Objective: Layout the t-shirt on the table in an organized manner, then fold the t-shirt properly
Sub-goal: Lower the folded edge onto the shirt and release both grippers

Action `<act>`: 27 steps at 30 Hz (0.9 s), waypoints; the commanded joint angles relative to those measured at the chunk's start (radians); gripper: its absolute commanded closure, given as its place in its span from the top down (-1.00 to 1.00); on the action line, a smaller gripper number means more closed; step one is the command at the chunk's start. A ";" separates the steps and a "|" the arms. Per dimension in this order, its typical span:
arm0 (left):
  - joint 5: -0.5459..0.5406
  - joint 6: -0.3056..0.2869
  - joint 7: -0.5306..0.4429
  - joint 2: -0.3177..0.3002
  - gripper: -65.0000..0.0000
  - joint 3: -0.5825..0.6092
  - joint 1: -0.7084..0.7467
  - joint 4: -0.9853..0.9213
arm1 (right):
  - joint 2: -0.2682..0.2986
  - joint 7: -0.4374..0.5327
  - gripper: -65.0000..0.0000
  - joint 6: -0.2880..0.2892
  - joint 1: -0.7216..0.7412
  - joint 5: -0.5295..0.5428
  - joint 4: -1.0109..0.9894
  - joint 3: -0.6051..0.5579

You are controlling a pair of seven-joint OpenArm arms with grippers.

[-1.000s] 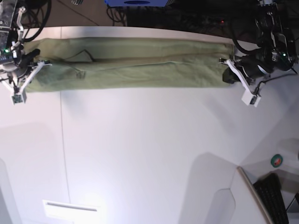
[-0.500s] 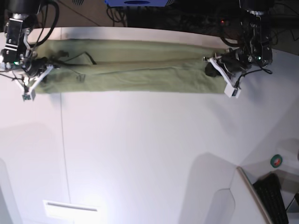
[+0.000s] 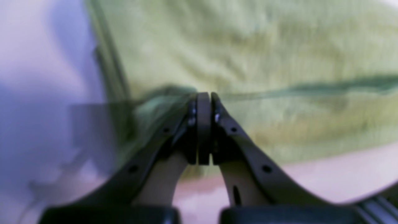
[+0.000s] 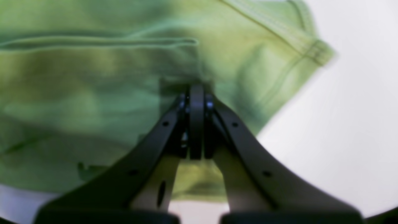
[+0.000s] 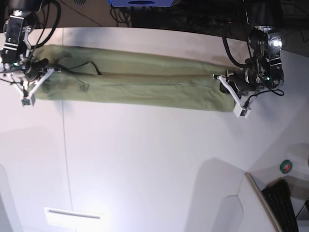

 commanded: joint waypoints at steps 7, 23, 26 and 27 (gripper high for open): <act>-0.011 -0.010 0.132 0.019 -1.00 -0.160 0.022 0.269 | 0.012 -0.085 -1.00 -0.005 -0.004 0.003 0.194 0.008; -0.195 -0.259 -0.032 -0.042 1.00 -0.309 0.019 -0.055 | -0.033 -0.085 -1.00 0.001 -0.065 0.005 0.329 -0.003; -0.195 -0.259 -0.089 -0.042 1.00 -0.305 0.019 -0.130 | -0.033 -0.085 -1.00 0.001 -0.065 0.005 0.329 -0.003; -0.195 -0.259 -0.101 -0.042 1.00 -0.305 0.019 -0.149 | -0.033 -0.085 -1.00 0.003 -0.065 0.005 0.329 -0.002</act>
